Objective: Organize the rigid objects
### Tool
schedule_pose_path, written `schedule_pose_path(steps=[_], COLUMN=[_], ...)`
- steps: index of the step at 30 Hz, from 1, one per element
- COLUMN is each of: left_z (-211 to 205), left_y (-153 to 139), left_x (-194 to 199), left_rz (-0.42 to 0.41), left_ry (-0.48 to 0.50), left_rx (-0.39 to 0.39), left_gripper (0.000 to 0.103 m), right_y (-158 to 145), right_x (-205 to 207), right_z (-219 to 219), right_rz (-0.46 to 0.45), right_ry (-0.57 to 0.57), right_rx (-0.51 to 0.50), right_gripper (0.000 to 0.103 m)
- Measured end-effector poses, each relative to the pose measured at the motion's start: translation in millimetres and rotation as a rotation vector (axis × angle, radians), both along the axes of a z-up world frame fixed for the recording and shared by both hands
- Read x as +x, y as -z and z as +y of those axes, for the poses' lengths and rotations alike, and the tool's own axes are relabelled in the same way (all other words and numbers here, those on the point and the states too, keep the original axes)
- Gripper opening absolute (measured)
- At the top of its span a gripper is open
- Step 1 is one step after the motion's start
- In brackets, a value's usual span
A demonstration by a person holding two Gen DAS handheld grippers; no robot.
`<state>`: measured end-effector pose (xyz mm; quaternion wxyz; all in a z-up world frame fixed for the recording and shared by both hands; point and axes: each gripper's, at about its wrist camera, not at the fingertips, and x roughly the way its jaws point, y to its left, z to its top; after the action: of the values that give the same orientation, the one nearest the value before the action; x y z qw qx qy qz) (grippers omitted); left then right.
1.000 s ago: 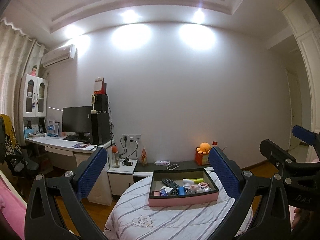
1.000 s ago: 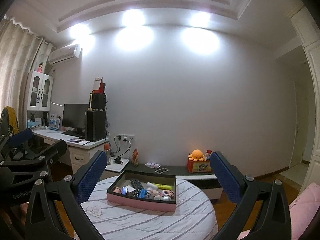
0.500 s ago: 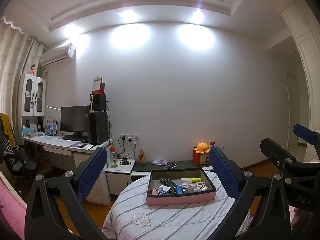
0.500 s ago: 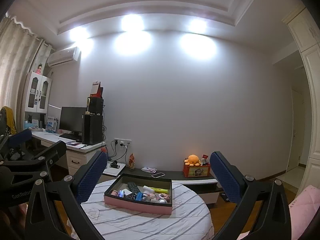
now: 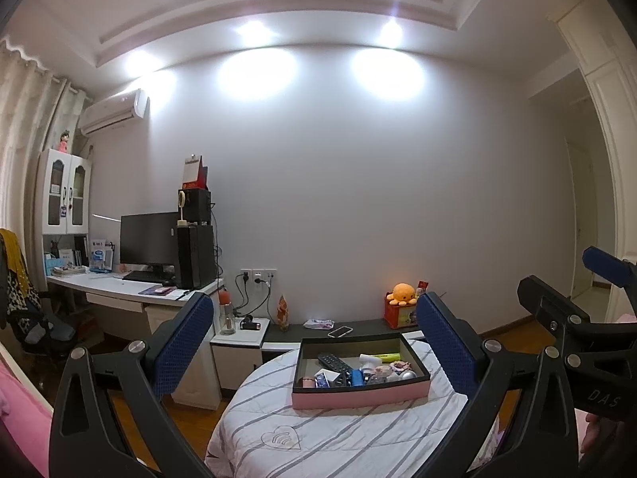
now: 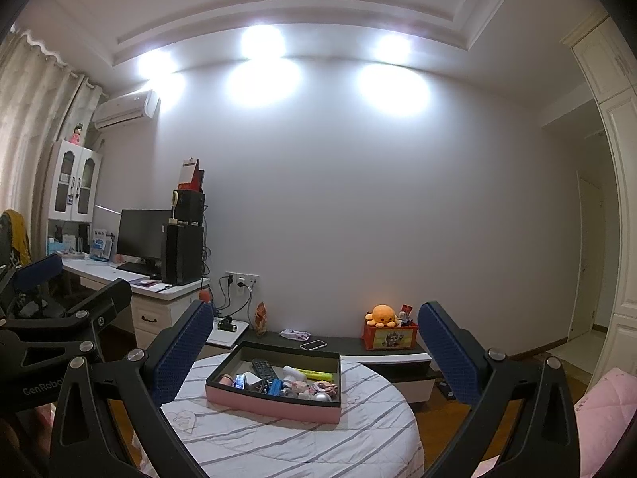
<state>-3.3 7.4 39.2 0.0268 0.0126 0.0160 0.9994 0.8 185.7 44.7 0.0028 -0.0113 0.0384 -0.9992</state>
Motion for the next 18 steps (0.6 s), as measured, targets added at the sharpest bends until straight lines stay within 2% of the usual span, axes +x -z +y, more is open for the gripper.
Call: schedule_pose_path(steps=[4,18], left_z=[1.1,3.2], left_y=[0.4,0.4], left_x=[4.2,3.3], left_rz=[0.033,0.024], left_ry=[-0.009,-0.007], left_rx=[-0.008,-0.021], left_gripper=[0.103,0.103], right_y=[0.3,0.1], right_x=[-0.1,4.4], right_z=[1.3,7.0], right_rz=[0.001,-0.004], right_ry=[-0.001,0.0], right_rx=[0.002,-0.003], right_gripper=[0.103,0.103])
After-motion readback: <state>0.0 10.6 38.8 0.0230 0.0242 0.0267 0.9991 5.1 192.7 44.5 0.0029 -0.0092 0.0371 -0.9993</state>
